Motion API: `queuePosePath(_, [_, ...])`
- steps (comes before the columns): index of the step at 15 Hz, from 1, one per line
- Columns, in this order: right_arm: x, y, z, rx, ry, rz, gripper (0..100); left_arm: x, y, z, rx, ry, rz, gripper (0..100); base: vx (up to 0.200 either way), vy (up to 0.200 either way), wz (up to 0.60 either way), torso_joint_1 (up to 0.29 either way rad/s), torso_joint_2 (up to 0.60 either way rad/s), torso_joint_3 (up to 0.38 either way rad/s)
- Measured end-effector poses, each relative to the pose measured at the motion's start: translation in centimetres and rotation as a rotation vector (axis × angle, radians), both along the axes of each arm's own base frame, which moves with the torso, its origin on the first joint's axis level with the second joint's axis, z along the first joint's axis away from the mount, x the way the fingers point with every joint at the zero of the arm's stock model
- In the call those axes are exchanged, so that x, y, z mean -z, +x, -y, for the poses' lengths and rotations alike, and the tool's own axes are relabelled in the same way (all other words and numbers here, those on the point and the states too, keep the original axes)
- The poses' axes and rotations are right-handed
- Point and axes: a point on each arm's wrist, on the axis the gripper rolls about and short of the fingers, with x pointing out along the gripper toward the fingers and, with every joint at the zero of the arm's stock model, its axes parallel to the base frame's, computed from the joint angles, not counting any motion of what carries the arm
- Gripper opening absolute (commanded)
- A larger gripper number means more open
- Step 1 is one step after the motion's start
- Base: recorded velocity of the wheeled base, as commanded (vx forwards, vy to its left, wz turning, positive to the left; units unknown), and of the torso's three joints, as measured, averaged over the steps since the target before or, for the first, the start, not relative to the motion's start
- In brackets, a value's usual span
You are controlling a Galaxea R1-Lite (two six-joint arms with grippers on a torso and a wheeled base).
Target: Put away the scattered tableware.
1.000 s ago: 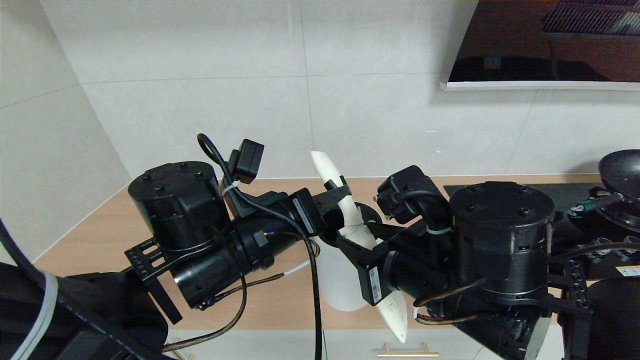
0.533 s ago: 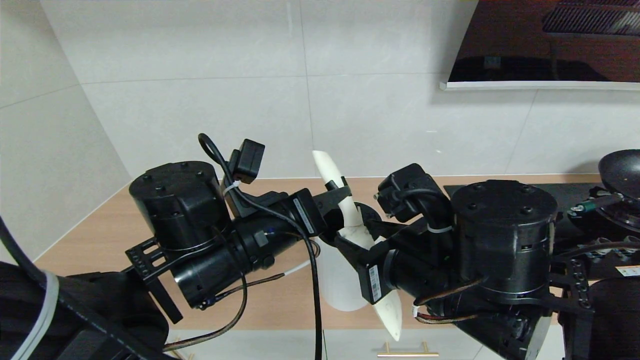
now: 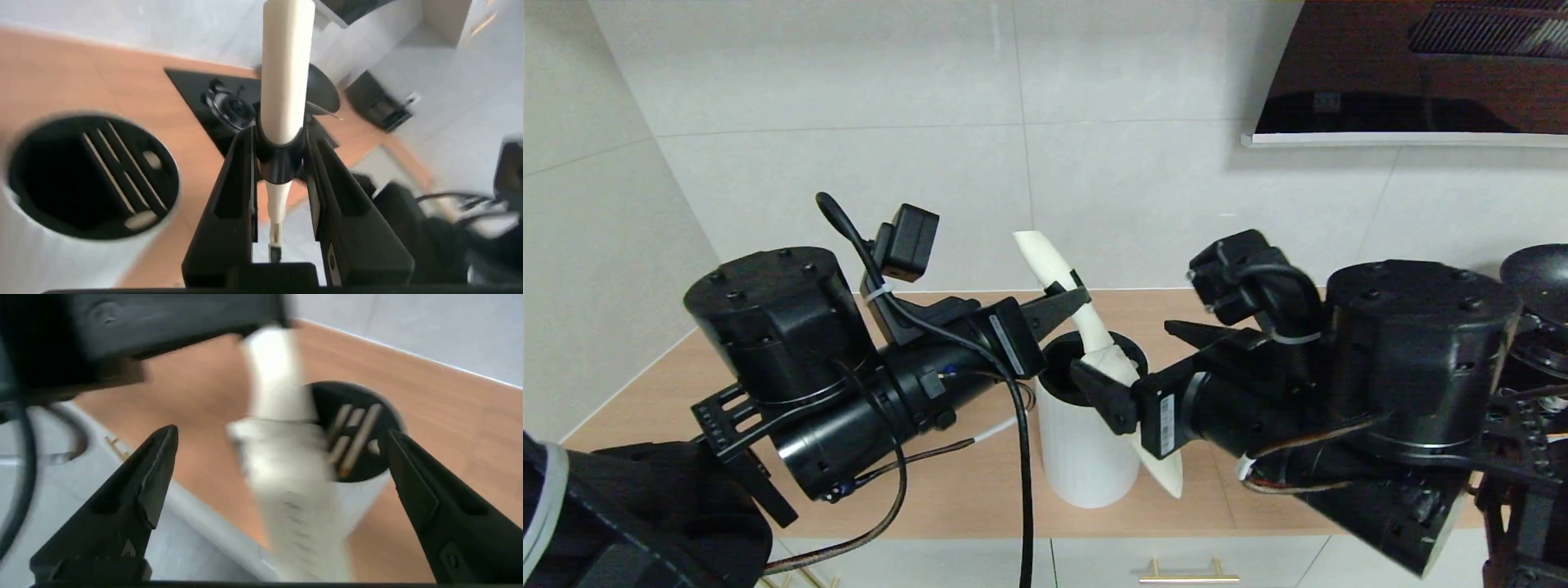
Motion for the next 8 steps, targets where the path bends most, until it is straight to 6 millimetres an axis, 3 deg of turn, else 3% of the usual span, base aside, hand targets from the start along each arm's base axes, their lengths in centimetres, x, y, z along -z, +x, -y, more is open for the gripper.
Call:
queuePosePath(2, [-1.3,0.9,2.0,0.063,0.03,0.03,100,-0.9,0.2,-1.1,-0.035,0.025,0.067,0,0.0,0.0,0.0,0.0,0.0,0.0])
queuePosePath(6, [-3.0,2.0,5.2,0.164,0.048,0.081,100,-5.8,1.0,-2.9,-0.121,0.013,0.311,0,0.0,0.0,0.0,0.0,0.0,0.0])
queuePosePath(8, [-3.3,2.6,6.4,0.21,0.054,0.09,100,-7.2,1.0,-4.0,-0.173,0.022,0.47,0,0.0,0.0,0.0,0.0,0.0,0.0])
